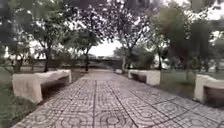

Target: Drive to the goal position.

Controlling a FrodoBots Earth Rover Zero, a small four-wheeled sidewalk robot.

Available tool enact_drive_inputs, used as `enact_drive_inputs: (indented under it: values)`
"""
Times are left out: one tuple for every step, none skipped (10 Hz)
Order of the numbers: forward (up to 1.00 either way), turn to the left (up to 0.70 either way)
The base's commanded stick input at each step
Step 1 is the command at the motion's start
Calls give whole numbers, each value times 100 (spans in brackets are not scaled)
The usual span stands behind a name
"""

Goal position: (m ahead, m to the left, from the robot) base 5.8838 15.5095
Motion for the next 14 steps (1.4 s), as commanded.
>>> enact_drive_inputs:
  values:
    - [70, -27]
    - [70, -27]
    - [70, -27]
    - [70, -27]
    - [70, -27]
    - [70, -27]
    - [70, 0]
    - [70, 0]
    - [70, 3]
    - [70, 14]
    - [70, 25]
    - [70, 27]
    - [70, 27]
    - [70, 23]
